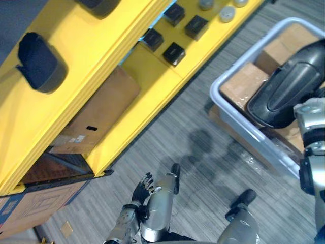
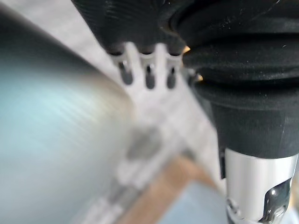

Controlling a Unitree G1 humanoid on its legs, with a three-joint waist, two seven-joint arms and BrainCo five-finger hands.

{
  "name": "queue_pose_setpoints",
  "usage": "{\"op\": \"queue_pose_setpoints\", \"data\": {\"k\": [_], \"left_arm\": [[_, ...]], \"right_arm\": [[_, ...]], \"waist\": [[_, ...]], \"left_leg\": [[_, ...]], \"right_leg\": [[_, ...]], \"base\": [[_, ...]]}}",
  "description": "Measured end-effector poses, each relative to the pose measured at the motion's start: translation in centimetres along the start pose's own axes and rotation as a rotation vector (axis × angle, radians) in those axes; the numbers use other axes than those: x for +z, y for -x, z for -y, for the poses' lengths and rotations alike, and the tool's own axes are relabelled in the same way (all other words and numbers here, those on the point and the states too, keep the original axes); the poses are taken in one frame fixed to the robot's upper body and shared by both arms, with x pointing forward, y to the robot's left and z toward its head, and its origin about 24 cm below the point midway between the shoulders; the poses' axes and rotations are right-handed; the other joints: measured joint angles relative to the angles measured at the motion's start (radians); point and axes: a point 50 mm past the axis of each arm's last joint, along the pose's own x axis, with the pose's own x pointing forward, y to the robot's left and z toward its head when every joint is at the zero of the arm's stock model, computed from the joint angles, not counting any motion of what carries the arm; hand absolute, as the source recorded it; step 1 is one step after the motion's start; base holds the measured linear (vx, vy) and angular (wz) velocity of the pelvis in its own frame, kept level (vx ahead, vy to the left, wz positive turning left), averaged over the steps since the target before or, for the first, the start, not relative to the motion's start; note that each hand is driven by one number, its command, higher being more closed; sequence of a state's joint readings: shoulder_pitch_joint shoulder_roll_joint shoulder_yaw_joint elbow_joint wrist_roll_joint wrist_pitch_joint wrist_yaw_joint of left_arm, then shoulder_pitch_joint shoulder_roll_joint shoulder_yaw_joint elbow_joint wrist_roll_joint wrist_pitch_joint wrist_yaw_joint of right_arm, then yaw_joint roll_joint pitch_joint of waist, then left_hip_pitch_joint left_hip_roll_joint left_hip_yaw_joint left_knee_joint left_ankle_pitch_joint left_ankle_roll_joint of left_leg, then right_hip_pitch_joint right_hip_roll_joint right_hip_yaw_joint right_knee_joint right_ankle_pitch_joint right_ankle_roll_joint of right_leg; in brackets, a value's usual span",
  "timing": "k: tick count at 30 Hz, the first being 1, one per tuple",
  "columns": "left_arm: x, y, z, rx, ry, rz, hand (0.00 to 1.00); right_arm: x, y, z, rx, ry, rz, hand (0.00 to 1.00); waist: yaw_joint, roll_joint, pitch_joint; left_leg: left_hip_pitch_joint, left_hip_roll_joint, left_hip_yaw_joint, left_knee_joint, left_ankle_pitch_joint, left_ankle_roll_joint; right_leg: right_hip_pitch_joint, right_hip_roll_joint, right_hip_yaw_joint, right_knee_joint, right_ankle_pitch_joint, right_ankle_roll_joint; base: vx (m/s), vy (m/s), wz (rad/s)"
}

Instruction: Walk over and take plastic housings, then place them on the shelf

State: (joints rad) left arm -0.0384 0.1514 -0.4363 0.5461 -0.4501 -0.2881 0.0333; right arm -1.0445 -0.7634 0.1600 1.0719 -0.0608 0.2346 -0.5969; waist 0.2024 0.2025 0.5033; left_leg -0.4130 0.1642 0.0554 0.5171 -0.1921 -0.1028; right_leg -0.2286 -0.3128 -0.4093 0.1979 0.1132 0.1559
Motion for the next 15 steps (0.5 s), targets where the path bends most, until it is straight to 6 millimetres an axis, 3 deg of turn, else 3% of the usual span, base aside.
{"op": "queue_pose_setpoints", "data": {"k": [3, 4, 7, 9, 11, 12, 13, 15], "left_arm": [[4.4, -2.1, 1.6, -0.060, -0.107, 0.157, 0.00], [7.3, -3.3, 2.3, -0.103, -0.176, 0.243, 0.00], [11.7, -4.9, 2.6, -0.148, -0.288, 0.345, 0.00], [15.7, -5.9, 2.5, -0.168, -0.384, 0.429, 0.00], [19.8, -6.8, 4.0, -0.235, -0.449, 0.495, 0.00], [20.6, -7.0, 4.5, -0.254, -0.453, 0.506, 0.00], [22.4, -7.7, 5.7, -0.286, -0.460, 0.511, 0.00], [23.5, -8.8, 6.5, -0.294, -0.456, 0.474, 0.00]], "right_arm": [[1.3, 0.1, 0.2, -0.031, -0.009, 0.090, 1.00], [1.9, 0.2, 0.2, -0.034, -0.006, 0.129, 1.00], [3.1, 0.8, -0.5, -0.015, -0.009, 0.197, 1.00], [5.5, 1.4, -0.9, -0.005, -0.037, 0.262, 1.00], [8.1, 1.6, -0.4, -0.018, -0.089, 0.330, 1.00], [8.7, 1.7, -0.3, -0.021, -0.105, 0.348, 1.00], [10.6, 2.1, -0.1, -0.020, -0.147, 0.395, 1.00], [12.9, 3.0, -0.3, -0.006, -0.187, 0.462, 1.00]], "waist": [[-0.033, -0.011, 0.007], [-0.045, -0.012, 0.008], [-0.065, -0.016, 0.009], [-0.093, -0.035, 0.012], [-0.110, -0.052, 0.014], [-0.109, -0.056, 0.014], [-0.117, -0.060, 0.016], [-0.141, -0.067, 0.014]], "left_leg": [[0.003, 0.021, 0.012, 0.000, 0.000, -0.002], [0.012, 0.031, 0.024, -0.003, 0.002, -0.006], [0.030, 0.049, 0.046, -0.013, 0.005, -0.010], [0.028, 0.057, 0.060, -0.032, 0.019, -0.019], [0.025, 0.060, 0.076, -0.056, 0.036, -0.024], [0.025, 0.062, 0.083, -0.060, 0.038, -0.025], [0.022, 0.069, 0.093, -0.061, 0.040, -0.026], [0.011, 0.072, 0.099, -0.060, 0.041, -0.027]], "right_leg": [[0.000, 0.023, 0.013, -0.024, 0.018, -0.013], [0.000, 0.034, 0.028, -0.035, 0.027, -0.015], [-0.005, 0.049, 0.054, -0.040, 0.034, -0.019], [-0.021, 0.059, 0.062, -0.057, 0.050, -0.029], [-0.042, 0.067, 0.080, -0.074, 0.065, -0.037], [-0.049, 0.070, 0.085, -0.076, 0.068, -0.040], [-0.058, 0.077, 0.095, -0.085, 0.078, -0.042], [-0.075, 0.081, 0.108, -0.087, 0.084, -0.043]], "base": [[-0.05, 0.001, -0.26], [-0.04, 0.001, -0.29], [-0.03, -0.004, -0.29], [-0.03, -0.021, -0.25], [-0.04, -0.021, -0.20], [-0.04, -0.015, -0.30], [-0.02, -0.012, -0.22], [-0.02, -0.002, -0.17]]}}
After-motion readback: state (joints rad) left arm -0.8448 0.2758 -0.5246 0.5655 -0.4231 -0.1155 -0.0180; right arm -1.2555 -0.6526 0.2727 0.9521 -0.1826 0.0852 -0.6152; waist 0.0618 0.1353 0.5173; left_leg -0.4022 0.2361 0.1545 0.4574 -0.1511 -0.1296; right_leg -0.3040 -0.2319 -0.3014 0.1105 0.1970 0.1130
